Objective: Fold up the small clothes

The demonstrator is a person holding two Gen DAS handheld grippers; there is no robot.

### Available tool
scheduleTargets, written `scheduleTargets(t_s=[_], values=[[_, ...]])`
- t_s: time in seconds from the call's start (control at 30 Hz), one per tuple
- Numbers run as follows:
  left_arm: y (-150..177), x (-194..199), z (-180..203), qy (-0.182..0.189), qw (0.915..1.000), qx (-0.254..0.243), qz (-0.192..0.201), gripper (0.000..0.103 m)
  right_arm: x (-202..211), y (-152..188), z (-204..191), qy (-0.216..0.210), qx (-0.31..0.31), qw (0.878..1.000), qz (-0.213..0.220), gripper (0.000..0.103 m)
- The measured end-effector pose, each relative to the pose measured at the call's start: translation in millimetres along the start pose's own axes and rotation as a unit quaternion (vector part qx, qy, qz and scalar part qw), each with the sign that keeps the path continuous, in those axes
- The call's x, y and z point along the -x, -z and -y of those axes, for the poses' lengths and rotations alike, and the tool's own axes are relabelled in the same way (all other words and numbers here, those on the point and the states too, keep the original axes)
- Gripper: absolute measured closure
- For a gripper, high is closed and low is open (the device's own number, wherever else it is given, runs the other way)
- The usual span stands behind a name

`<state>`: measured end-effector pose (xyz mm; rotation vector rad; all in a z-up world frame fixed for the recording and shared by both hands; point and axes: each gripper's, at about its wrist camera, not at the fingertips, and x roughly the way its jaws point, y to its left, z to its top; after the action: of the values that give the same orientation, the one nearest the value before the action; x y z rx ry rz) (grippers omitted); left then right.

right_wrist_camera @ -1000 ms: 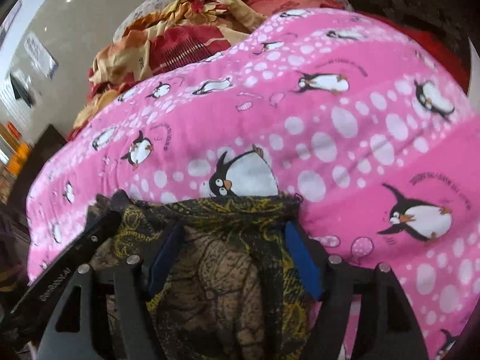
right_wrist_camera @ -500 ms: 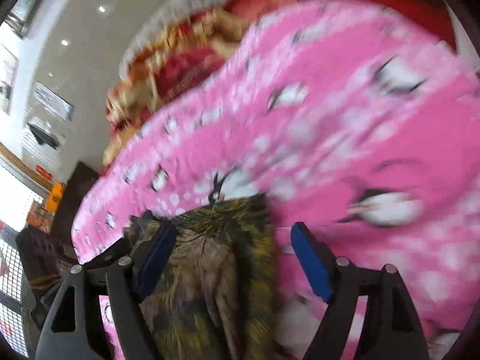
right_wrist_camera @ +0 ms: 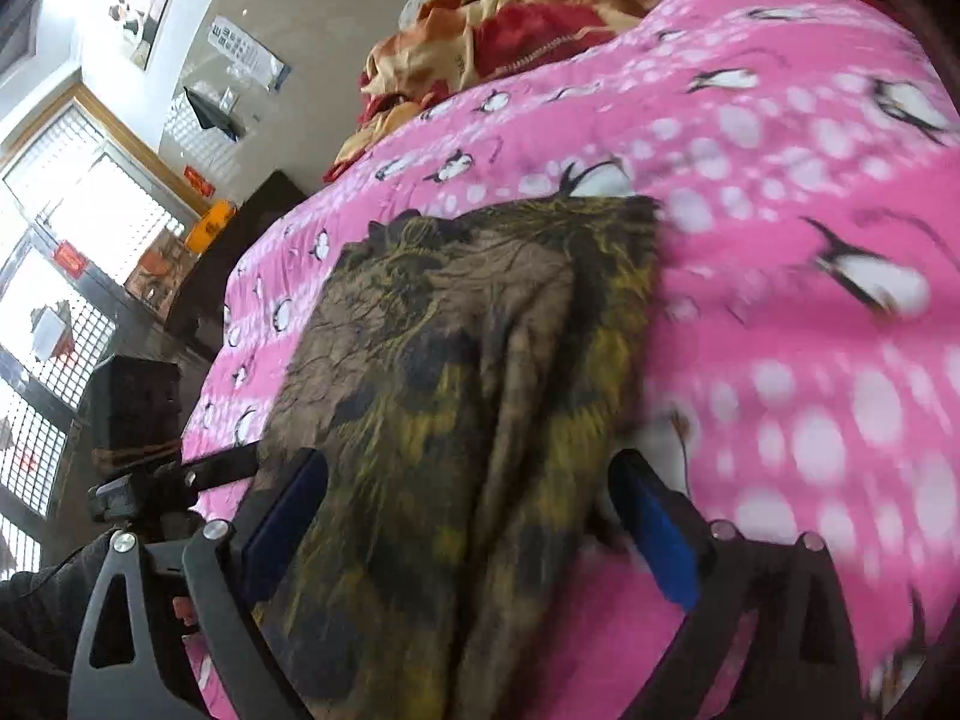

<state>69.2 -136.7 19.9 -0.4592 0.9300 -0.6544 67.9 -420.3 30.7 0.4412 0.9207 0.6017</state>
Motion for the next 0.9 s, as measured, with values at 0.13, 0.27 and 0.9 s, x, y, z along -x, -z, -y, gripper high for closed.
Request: scheduleTargets(t_s=[0.13, 0.27, 0.9], values=[[-9.0, 2.5, -14.4, 0.023, 0.9991, 0.031, 0.018, 0.038, -14.3, -30.2, 11.7, -0.022, -0.019, 0.999, 0.018, 0.008], [-5.2, 1.7, -7.0, 0.044, 0.999, 0.005, 0.003, 0.038, -15.4, -25.3, 9.4, -0.118, -0.004, 0.993, 0.015, 0.035], [-2.4, 16.9, -13.9, -0.051, 0.9954, 0.037, 0.072, 0.103, -26.2, -23.0, 1.9, -0.034, -0.01, 0.999, -0.006, 0.077]])
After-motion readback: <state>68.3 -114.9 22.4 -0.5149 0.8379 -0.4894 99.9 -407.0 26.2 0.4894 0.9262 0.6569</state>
